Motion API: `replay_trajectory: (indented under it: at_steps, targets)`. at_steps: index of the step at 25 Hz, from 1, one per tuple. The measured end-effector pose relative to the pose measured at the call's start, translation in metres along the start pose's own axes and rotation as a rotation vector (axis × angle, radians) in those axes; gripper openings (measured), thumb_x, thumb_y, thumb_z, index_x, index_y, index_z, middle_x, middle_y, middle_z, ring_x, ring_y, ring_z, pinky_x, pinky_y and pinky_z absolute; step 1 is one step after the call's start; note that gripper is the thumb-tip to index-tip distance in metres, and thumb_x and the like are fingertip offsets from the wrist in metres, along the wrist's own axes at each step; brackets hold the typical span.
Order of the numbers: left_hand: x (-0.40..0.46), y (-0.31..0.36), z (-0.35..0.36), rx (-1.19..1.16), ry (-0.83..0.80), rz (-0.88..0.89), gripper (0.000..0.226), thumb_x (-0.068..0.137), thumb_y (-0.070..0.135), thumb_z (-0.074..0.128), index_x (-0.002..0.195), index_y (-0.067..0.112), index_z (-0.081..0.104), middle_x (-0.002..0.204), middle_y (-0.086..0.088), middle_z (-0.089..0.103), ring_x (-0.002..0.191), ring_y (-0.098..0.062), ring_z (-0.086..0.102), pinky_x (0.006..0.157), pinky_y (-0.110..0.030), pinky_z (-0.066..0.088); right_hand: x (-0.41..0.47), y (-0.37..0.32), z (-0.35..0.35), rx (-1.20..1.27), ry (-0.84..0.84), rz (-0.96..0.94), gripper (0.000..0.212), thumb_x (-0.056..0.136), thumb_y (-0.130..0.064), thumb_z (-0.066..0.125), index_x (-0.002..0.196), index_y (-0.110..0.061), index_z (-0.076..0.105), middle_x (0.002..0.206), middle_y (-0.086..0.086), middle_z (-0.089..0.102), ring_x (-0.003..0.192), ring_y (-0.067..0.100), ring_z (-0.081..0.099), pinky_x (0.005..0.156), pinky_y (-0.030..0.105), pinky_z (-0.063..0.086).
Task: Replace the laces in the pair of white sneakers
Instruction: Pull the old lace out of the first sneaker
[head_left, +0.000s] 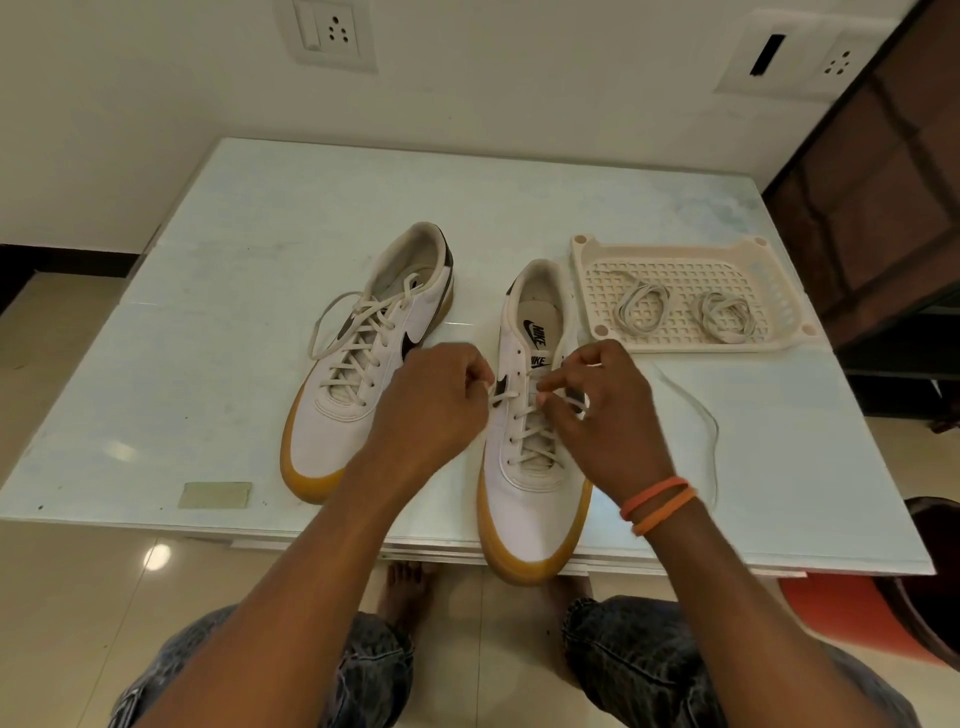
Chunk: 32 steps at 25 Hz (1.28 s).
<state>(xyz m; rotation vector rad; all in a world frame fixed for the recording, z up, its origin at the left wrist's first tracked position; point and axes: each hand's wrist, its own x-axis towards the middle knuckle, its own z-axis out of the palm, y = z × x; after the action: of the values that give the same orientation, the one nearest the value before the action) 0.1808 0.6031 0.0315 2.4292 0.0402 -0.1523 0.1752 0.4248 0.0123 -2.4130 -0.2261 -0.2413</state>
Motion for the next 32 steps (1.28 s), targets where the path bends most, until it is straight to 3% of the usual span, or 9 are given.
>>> replay_trajectory:
  at_steps: [4,7,10,14,16,19,24,30,32]
  targets:
    - [-0.038,0.015,0.025,0.072,0.034,-0.055,0.034,0.089,0.053,0.058,0.082,0.021,0.068,0.070,0.006,0.068,0.060,-0.007,0.064,0.062,-0.032,0.058,-0.001,0.002,0.009,-0.014,-0.067,0.047,0.010,0.085,-0.020,0.069,0.093,-0.018,0.075,0.109,-0.006,0.038,0.098,0.013,0.052,0.085,0.030,0.049]
    - [-0.040,0.019,0.034,0.172,0.080,-0.054,0.035,0.093,0.052,0.052,0.101,0.021,0.065,0.091,0.007,0.067,0.075,-0.008,0.060,0.066,-0.017,0.043,0.002,-0.002,0.008,0.000,-0.103,0.081,0.007,0.087,-0.017,0.067,0.090,-0.013,0.072,0.109,-0.003,0.038,0.097,0.010,0.049,0.085,0.022,0.046]
    - [-0.037,0.019,0.041,0.144,0.063,-0.084,0.033,0.095,0.050,0.051,0.103,0.020,0.062,0.092,0.005,0.065,0.076,-0.009,0.057,0.067,-0.019,0.044,0.004,0.002,0.003,0.050,-0.060,0.158,0.009,0.089,-0.012,0.063,0.081,-0.008,0.066,0.105,0.002,0.046,0.088,0.005,0.051,0.080,0.009,0.042]
    - [-0.042,0.020,0.048,0.133,0.075,-0.087,0.031,0.097,0.049,0.048,0.103,0.020,0.058,0.094,0.003,0.062,0.080,-0.011,0.057,0.066,-0.022,0.040,-0.002,0.014,-0.019,0.647,-0.044,0.575,0.017,0.087,0.003,0.056,0.073,0.009,0.062,0.085,0.014,0.071,0.094,0.021,0.070,0.082,0.030,0.056]
    - [-0.044,0.020,0.048,0.131,0.079,-0.078,0.031,0.097,0.048,0.047,0.104,0.019,0.058,0.095,0.003,0.061,0.081,-0.012,0.057,0.067,-0.023,0.043,-0.001,0.011,-0.019,0.458,0.027,0.522,0.014,0.084,-0.002,0.061,0.077,0.009,0.068,0.090,0.012,0.069,0.091,0.017,0.068,0.083,0.029,0.053]
    - [-0.047,0.020,0.045,0.129,0.071,-0.061,0.032,0.097,0.046,0.048,0.110,0.019,0.060,0.100,0.003,0.062,0.086,-0.011,0.059,0.071,-0.022,0.047,0.001,-0.004,-0.007,0.118,0.070,0.217,0.004,0.081,-0.018,0.071,0.083,-0.015,0.073,0.113,-0.001,0.051,0.094,0.000,0.053,0.080,0.008,0.040]
    - [-0.047,0.024,0.042,0.167,0.046,-0.074,0.031,0.099,0.040,0.048,0.118,0.018,0.058,0.108,0.001,0.063,0.089,-0.010,0.059,0.072,-0.019,0.041,-0.001,-0.005,0.009,-0.048,-0.125,0.119,0.014,0.089,-0.024,0.066,0.100,-0.018,0.073,0.133,0.004,0.040,0.107,0.020,0.056,0.088,0.031,0.045]
    - [-0.052,0.031,0.043,0.174,0.032,-0.101,0.029,0.100,0.040,0.046,0.117,0.018,0.055,0.108,0.001,0.061,0.091,-0.014,0.061,0.075,-0.023,0.047,0.004,-0.007,-0.005,0.044,-0.160,0.198,0.005,0.090,-0.014,0.065,0.088,-0.011,0.068,0.114,0.004,0.047,0.100,0.011,0.049,0.084,0.012,0.037]
    - [-0.054,0.031,0.043,0.162,0.030,-0.092,0.028,0.101,0.039,0.043,0.116,0.018,0.054,0.107,0.001,0.060,0.090,-0.015,0.060,0.075,-0.025,0.047,0.003,-0.002,-0.023,0.283,-0.144,0.322,0.013,0.090,-0.012,0.063,0.078,-0.014,0.067,0.093,0.003,0.060,0.084,0.011,0.056,0.077,0.024,0.044]
